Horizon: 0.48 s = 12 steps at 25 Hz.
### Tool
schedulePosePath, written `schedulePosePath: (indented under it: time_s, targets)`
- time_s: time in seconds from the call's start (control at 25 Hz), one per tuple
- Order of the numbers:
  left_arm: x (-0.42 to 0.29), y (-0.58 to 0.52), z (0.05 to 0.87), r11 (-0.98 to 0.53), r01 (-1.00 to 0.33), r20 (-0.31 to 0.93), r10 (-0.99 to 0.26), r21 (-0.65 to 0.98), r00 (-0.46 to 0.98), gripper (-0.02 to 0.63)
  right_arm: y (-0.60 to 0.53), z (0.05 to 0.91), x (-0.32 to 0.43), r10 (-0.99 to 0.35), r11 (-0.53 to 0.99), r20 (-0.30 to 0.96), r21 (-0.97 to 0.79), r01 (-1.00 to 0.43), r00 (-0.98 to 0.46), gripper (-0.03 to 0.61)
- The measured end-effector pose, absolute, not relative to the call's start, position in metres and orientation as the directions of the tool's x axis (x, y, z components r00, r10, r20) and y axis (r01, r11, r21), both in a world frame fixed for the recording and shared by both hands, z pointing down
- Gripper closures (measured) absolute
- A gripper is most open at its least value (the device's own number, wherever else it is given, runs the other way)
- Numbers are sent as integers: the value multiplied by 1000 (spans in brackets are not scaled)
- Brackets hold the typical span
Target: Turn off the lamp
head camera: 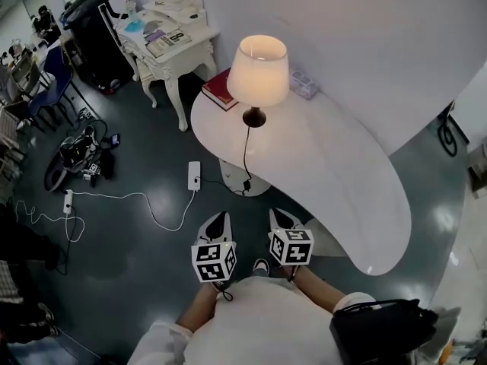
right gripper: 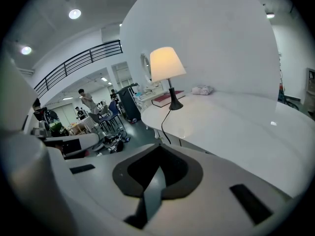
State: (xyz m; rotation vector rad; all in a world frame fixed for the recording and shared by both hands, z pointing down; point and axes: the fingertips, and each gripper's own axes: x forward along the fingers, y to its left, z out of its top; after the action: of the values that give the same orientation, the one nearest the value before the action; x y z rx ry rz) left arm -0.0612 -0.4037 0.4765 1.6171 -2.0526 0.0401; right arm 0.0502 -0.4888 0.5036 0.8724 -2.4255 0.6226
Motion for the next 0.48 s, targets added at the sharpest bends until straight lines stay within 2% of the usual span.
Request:
schedulePosePath:
  time_s: [0.48]
  targets:
    - [-41,-427,511,285,-907,468,-876,310,-115,604,-507,543,50,-395,696,628,-271,-665,-670,580]
